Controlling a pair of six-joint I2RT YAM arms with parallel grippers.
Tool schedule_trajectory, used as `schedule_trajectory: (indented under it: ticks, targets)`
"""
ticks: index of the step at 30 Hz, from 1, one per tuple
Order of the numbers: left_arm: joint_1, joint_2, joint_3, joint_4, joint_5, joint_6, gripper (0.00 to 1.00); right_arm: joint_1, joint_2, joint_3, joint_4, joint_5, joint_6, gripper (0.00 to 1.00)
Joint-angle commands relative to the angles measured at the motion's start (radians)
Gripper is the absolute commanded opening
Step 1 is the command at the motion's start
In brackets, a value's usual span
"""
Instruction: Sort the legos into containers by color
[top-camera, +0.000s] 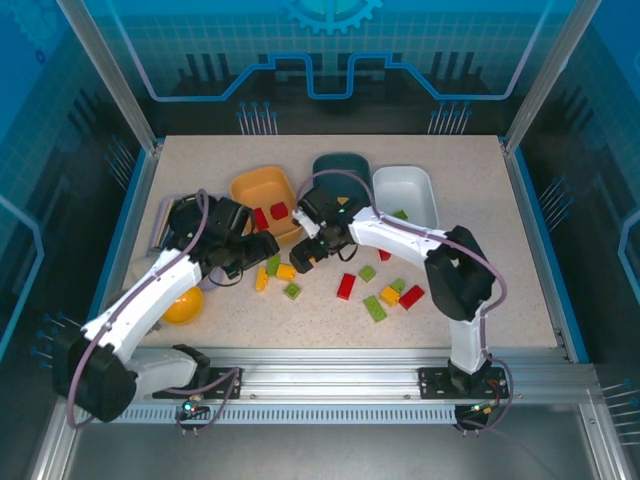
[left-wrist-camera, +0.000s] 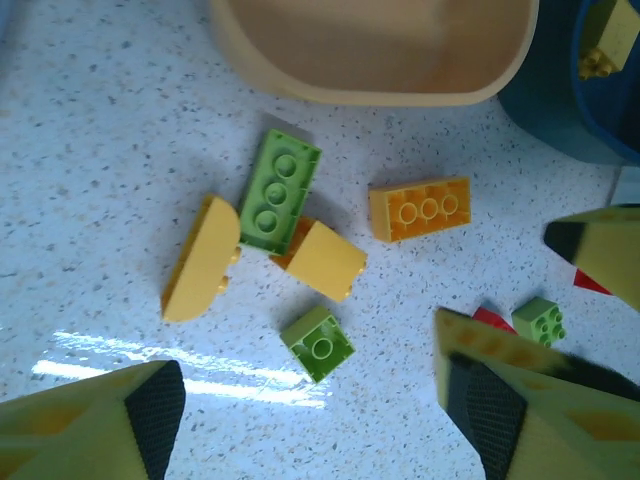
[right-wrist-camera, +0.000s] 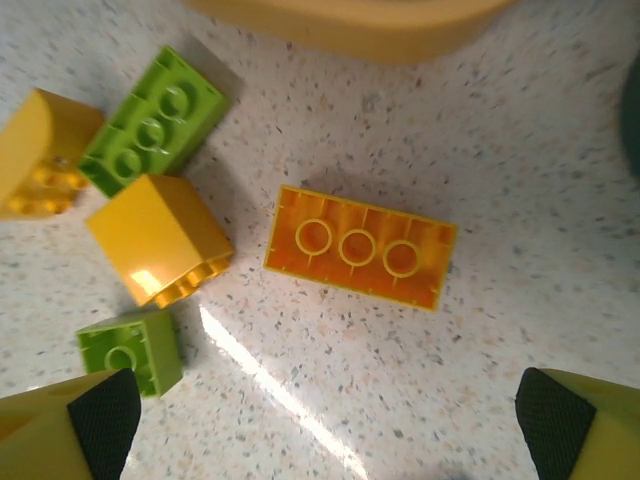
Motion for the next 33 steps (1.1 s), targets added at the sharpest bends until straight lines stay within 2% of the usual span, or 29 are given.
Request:
schedule_trajectory:
  ticks: [1,11,20,26,29,33]
  targets:
    - [-0.003,-0.087,-0.041,-0.032,-0.039,-0.044,0.79,0.028,0.07,0.073,-0.002,0.049,0.045,1.0]
    - [-0.003,-0.204,-0.08,-0.096,-0.04,-0.06,0.79,0.04,0.229,0.229,-0.066,0.168,0.149,0.99]
    - [-0.003,-0.232,-0.09,-0.102,-0.039,-0.065,0.79,0.037,0.285,0.248,-0.096,0.172,0.17,0.91]
    - [-0.002,-0.23,-0.092,-0.094,-0.038,-0.07,0.79,0.028,0.298,0.221,-0.098,0.192,0.18,0.75]
    - [-0.003,-0.226,-0.093,-0.084,-0.036,-0.071,0.79,0.022,0.292,0.207,-0.096,0.193,0.185,0.73]
    - [-0.003,-0.212,-0.091,-0.07,-0.032,-0.074,0.78,0.013,0.286,0.201,-0.095,0.181,0.185,0.65]
